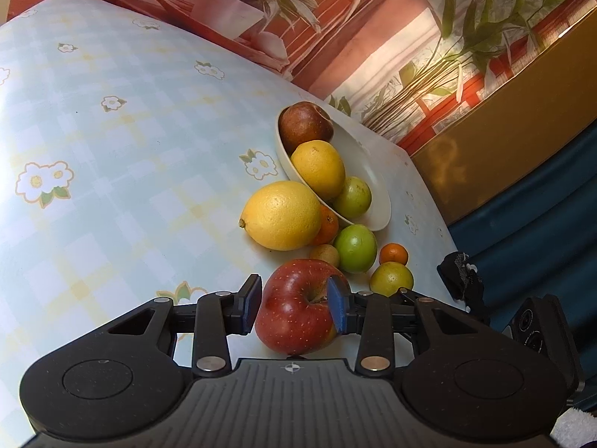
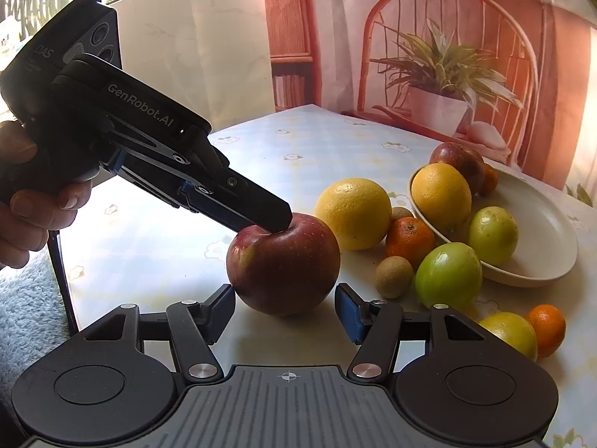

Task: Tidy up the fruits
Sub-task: 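Close the left gripper on the red apple, then lift the red apple onto the plate beside the other apple and open the left gripper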

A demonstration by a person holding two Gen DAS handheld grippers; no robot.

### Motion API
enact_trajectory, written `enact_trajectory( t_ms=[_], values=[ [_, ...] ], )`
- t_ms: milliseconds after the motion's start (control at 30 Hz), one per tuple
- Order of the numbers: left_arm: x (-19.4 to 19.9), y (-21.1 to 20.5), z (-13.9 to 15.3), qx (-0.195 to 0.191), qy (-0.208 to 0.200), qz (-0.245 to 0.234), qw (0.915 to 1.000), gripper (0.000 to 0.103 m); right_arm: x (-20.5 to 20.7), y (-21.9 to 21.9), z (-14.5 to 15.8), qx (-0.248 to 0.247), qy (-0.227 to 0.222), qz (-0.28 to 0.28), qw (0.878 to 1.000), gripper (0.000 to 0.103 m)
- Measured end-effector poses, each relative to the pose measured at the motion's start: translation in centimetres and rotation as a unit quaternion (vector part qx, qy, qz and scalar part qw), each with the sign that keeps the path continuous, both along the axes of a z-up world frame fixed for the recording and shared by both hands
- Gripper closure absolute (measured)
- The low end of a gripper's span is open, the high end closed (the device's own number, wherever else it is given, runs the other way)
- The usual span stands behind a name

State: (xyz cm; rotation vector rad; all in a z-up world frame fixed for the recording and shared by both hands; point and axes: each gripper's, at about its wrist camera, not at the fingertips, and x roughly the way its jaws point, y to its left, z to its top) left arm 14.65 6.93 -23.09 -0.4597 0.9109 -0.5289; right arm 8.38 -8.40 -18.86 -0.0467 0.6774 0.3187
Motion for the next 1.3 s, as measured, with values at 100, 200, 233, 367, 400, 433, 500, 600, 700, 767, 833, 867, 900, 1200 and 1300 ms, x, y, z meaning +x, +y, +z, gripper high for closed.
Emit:
enact_trajectory(
  t_ms=[100, 200, 233, 367, 400, 433, 500, 600, 700, 767, 833, 867, 900, 1200, 1300],
  values=[
    [-0.1, -0.5, 0.0, 0.002, -0.003, -0.009, 1.0000, 0.061, 0.0, 0.2, -0.1, -0.006, 0.000, 0.001, 1.000, 0.046],
    [-0.1, -1.0, 0.0, 0.008, -0.008, -0.013, 0.9998, 0.059, 0.0, 0.3, -0.1, -0.006, 0.000, -0.001, 1.000, 0.045],
    [-0.1, -0.9, 0.0, 0.008, -0.008, -0.014, 0.9998, 0.059, 0.0, 0.3, -0.1, -0.005, 0.000, -0.002, 1.000, 0.045],
    [-0.3, -1.2, 0.1, 0.016, -0.017, -0.016, 0.9996, 0.059, 0.0, 0.3, -0.1, -0.008, -0.005, -0.007, 1.000, 0.040],
    [-0.3, -1.2, 0.2, 0.018, -0.020, -0.015, 0.9995, 0.059, 0.1, 0.3, -0.2, -0.008, -0.006, -0.008, 1.000, 0.039],
    [-0.3, -1.2, 0.2, 0.020, -0.021, -0.016, 0.9995, 0.059, 0.1, 0.3, -0.2, -0.006, -0.005, -0.008, 1.000, 0.039],
    [-0.3, -1.3, 0.2, 0.023, -0.024, -0.017, 0.9993, 0.058, 0.2, 0.2, -0.2, -0.004, -0.007, -0.008, 1.000, 0.040],
    [-0.3, -1.6, 0.4, 0.031, -0.029, -0.019, 0.9989, 0.058, 0.1, 0.4, -0.1, 0.000, -0.007, -0.012, 1.000, 0.041],
    [-0.1, -1.9, 0.6, 0.030, -0.030, -0.022, 0.9988, 0.058, 0.0, 0.1, 0.1, 0.005, -0.008, -0.017, 1.000, 0.042],
    [0.0, -2.2, 1.2, 0.026, -0.036, -0.025, 0.9987, 0.058, -0.1, -0.3, 0.6, 0.006, -0.015, -0.022, 1.000, 0.042],
    [0.4, -2.6, 1.9, 0.020, -0.043, -0.027, 0.9985, 0.058, -0.2, -0.9, 1.3, 0.009, -0.024, -0.028, 0.999, 0.041],
    [0.6, -2.9, 2.2, 0.018, -0.045, -0.029, 0.9984, 0.058, -0.2, -1.3, 1.7, 0.010, -0.027, -0.031, 0.999, 0.042],
    [0.8, -3.3, 2.7, 0.018, -0.049, -0.033, 0.9981, 0.058, -0.2, -1.6, 2.1, 0.009, -0.029, -0.033, 0.999, 0.042],
    [4.1, -8.4, 8.1, 0.036, -0.104, -0.073, 0.9913, 0.058, 0.9, -7.0, 6.5, 0.010, -0.066, -0.064, 0.996, 0.041],
    [6.0, -10.2, 9.3, 0.038, -0.112, -0.085, 0.9893, 0.059, 1.9, -9.3, 7.6, 0.009, -0.073, -0.073, 0.995, 0.041]
  ],
)
